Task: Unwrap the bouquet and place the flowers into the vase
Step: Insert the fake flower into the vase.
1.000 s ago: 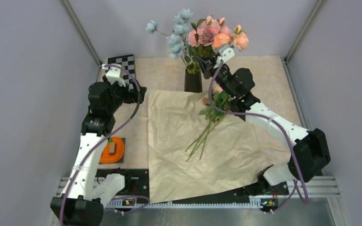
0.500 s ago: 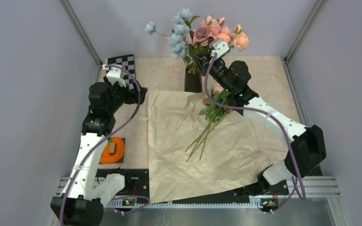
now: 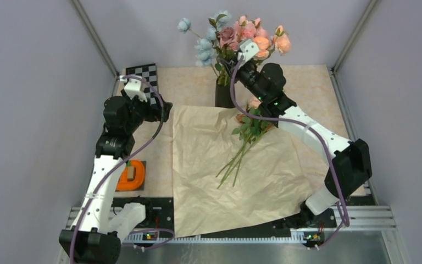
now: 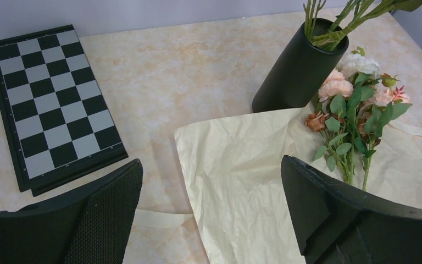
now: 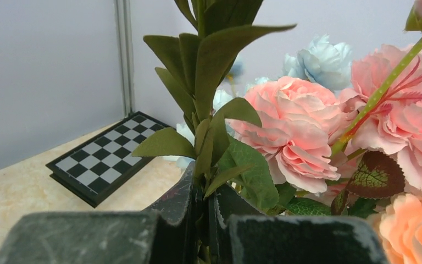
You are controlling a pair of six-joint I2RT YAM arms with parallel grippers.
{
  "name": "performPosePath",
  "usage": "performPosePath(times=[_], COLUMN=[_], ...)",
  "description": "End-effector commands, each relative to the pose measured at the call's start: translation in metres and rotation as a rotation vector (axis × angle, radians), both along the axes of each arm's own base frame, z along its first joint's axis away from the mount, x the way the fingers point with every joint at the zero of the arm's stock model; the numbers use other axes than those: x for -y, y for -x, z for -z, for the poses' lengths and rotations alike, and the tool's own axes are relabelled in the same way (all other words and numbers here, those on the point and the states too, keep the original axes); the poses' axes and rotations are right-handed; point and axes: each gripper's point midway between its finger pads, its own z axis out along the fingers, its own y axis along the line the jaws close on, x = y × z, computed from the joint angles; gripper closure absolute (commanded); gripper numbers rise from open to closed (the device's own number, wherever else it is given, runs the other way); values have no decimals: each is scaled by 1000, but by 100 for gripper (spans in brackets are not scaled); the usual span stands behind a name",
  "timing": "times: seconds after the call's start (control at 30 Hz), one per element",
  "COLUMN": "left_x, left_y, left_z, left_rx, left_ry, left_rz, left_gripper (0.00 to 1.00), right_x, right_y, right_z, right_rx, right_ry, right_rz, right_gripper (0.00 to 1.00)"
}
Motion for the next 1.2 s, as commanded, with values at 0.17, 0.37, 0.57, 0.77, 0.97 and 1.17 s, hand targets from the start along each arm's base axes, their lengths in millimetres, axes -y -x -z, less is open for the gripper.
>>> performPosePath(times=[0.17, 0.37, 0.57, 0.77, 0.97, 1.17], left_x=[2, 2, 1, 1, 2, 3], left_y=[0, 1, 1, 2, 2, 2], left_z=[-11, -13, -13, -13, -13, -13], left_rx=[48, 54, 56, 56, 57, 55], left_ry=[13, 14, 12, 13, 13, 16], left_rz=[13, 13, 8, 11, 14, 19], left_gripper=[1, 1, 1, 1, 1, 1], right_x=[8, 6, -4, -9, -15, -14], right_y=[-14, -23, -31, -36, -38, -35], right_z=[-19, -20, -2, 8, 18, 13], right_rx=[-2, 6, -26, -40, -54, -44], right_ry=[44, 79, 114, 150, 174, 173], right_rz=[82, 106, 81, 72, 50, 44], right_gripper=[100, 100, 100, 100, 100, 100])
